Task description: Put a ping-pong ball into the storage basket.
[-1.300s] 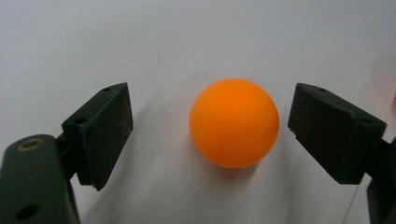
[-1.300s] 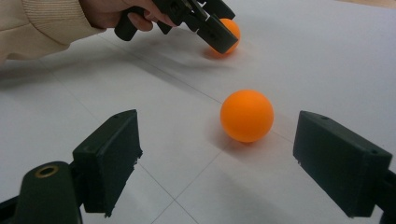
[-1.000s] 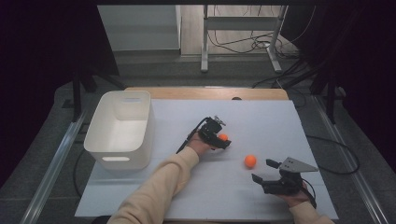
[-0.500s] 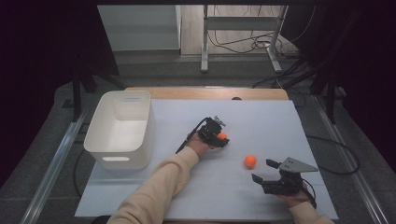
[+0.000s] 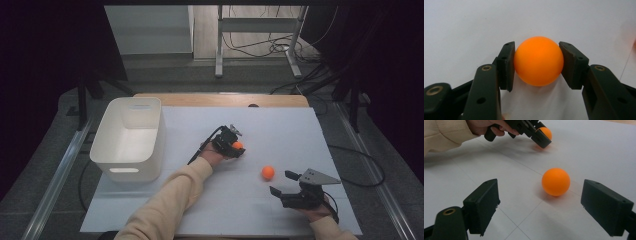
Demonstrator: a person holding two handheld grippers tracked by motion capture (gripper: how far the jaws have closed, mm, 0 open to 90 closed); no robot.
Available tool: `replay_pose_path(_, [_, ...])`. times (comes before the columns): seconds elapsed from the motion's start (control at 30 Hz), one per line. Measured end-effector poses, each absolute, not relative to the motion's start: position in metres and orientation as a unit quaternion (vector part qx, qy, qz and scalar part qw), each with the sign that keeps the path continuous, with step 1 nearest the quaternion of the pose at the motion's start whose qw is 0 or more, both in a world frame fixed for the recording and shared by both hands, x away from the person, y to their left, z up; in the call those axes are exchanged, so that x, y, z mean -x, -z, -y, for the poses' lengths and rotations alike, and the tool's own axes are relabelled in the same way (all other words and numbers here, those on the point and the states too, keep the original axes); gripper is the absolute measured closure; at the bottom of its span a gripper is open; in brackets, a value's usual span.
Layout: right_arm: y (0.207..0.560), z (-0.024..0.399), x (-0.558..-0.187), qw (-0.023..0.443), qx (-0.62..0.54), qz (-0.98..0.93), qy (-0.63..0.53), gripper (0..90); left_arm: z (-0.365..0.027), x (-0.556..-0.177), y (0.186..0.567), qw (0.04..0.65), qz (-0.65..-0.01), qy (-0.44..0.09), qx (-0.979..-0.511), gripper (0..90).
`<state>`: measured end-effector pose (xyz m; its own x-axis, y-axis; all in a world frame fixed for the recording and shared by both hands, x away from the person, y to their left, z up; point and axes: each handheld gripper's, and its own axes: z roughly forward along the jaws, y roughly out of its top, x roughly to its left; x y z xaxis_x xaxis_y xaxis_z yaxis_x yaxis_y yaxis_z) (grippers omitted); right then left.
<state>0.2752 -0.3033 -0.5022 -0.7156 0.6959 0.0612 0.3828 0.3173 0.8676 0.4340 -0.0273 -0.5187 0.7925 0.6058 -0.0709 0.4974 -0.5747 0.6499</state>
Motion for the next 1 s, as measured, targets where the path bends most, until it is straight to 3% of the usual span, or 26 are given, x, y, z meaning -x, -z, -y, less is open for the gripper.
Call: replay_pose_path(1.0, [0.503, 0.303, -0.275, 0.166, -0.342, -0.795, -0.473, 15.4, 0.009, -0.413, 0.495, 0.378, -0.298, -0.084, -0.872, 50.0])
